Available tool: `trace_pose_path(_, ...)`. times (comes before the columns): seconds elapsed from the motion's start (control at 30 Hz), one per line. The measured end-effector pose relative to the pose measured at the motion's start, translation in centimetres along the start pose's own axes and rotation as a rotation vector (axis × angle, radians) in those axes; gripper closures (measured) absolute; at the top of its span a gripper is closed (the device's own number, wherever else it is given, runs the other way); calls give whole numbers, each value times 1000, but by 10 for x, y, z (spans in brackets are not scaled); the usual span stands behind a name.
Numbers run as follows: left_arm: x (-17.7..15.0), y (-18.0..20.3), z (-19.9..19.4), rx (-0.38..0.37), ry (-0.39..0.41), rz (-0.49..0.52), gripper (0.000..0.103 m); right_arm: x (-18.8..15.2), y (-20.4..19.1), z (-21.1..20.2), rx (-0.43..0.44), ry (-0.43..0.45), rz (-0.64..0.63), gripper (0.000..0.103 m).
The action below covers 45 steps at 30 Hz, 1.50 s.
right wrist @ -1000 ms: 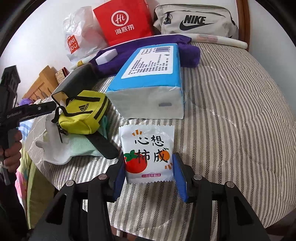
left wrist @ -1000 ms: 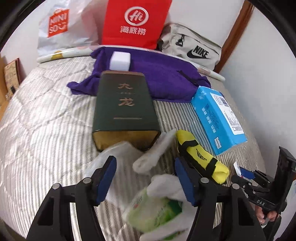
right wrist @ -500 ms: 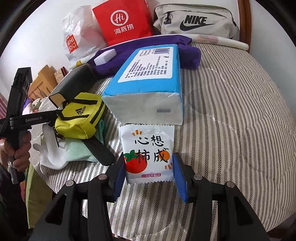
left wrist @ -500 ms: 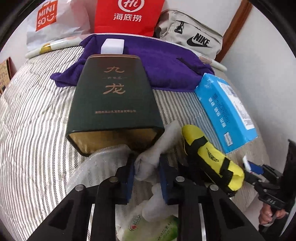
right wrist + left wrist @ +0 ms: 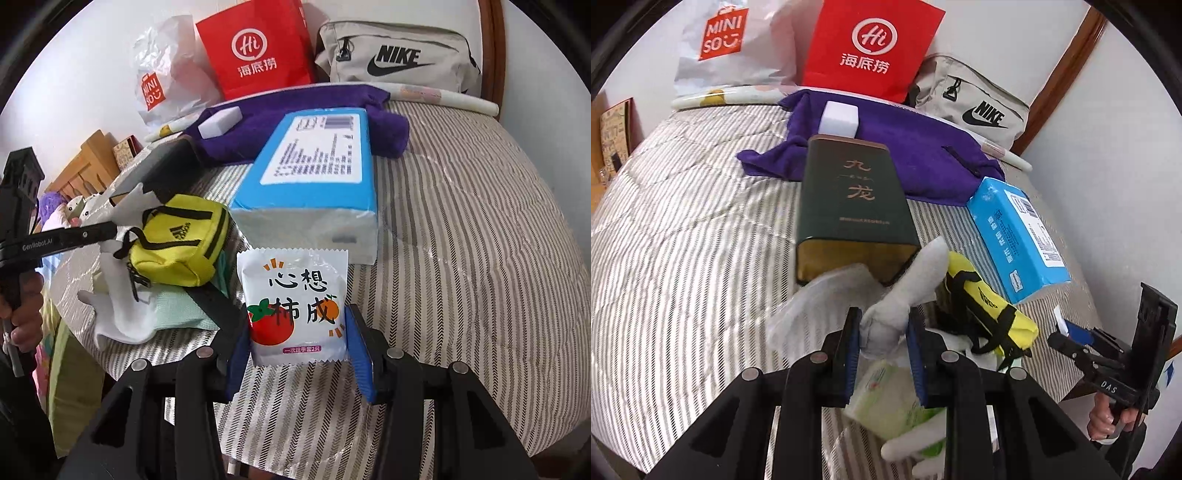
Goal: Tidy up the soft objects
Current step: 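Carry the white glove toward the purple towel while the right tool carries the snack packet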
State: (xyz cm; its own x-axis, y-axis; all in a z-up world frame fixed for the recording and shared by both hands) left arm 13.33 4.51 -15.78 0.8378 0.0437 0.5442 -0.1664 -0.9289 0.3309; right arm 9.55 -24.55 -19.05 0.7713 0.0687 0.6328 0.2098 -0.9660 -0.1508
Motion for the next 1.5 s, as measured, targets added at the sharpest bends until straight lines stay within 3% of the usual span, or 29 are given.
trace_pose_path(0.37, 0, -12, -29, -19, 43, -51, 80, 16, -12, -29, 3, 55, -39, 55)
trace_pose_path(0.73, 36, -9, -38, -14, 89, -47, 80, 61, -16, -45, -8, 117, -76, 55)
trace_pose_path(1.17, 100, -13, -12, 18, 79, -34, 80, 136, -10, -19, -18, 131, -90, 55)
trace_pose_path(1.5, 151, -23, 28, 50, 42, -32, 80, 192, 9, 25, -46, 104, -75, 55)
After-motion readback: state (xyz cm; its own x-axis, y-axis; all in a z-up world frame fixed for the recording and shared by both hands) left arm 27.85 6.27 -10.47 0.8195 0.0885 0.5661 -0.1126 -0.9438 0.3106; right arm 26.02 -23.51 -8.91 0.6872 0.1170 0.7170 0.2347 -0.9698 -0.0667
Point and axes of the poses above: each gripper's, at about its wrist camera, not at the fingertips, and z roughly the way its jaws point, y to its right, x to its top, the point moved 1 cm from there along z, roughly the way its jaws point, and after that the axes turned 2 degrees about -z, right-handed, at the moved point
